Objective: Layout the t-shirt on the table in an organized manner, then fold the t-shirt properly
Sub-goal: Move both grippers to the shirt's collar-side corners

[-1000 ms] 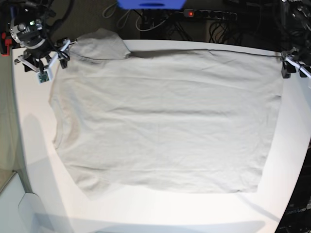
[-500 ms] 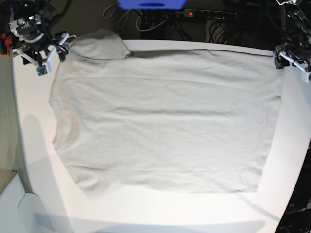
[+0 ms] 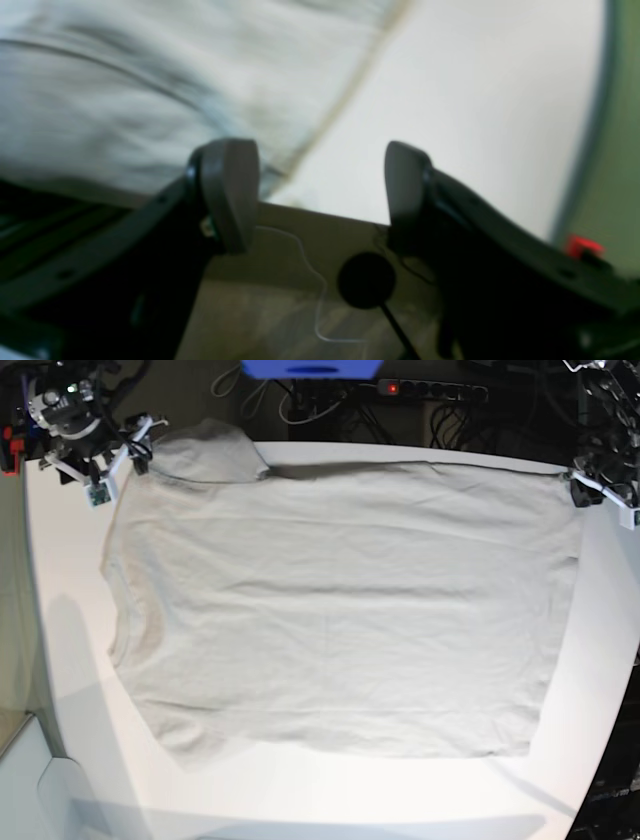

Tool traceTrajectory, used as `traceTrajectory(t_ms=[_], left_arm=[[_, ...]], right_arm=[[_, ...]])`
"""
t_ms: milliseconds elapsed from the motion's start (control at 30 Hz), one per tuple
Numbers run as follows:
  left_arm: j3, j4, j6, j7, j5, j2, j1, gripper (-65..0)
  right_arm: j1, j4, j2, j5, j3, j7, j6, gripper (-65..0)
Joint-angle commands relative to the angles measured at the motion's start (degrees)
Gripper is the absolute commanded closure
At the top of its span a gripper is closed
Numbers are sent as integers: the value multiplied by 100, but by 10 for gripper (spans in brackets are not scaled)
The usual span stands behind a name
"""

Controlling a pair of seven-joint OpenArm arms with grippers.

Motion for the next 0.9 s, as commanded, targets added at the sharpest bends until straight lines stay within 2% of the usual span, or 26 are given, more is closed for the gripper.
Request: traceTrajectory(t_ms=[0, 100, 200, 300, 700, 867], left_arm=[[23, -18, -76, 316, 138, 0, 7, -142], [23, -18, -76, 316, 138, 0, -28, -140], [14, -1, -76, 324, 138, -27, -28, -117], [-4, 61, -76, 324, 111, -27, -28, -4], [-12, 61, -76, 324, 111, -27, -19, -1], [-12, 61, -76, 324, 103, -27, -19, -1]], right_arm=[[-82, 104, 20, 25, -50, 43, 62, -403], [-108, 95, 20, 25, -252, 43, 62, -402], [-108, 95, -173, 25, -234, 43, 62, -403], [-99, 78, -226, 25, -234, 43, 62, -404], [-99, 51, -252, 16, -41, 34, 62, -404], [-11, 51, -261, 16, 179, -467, 62, -409]])
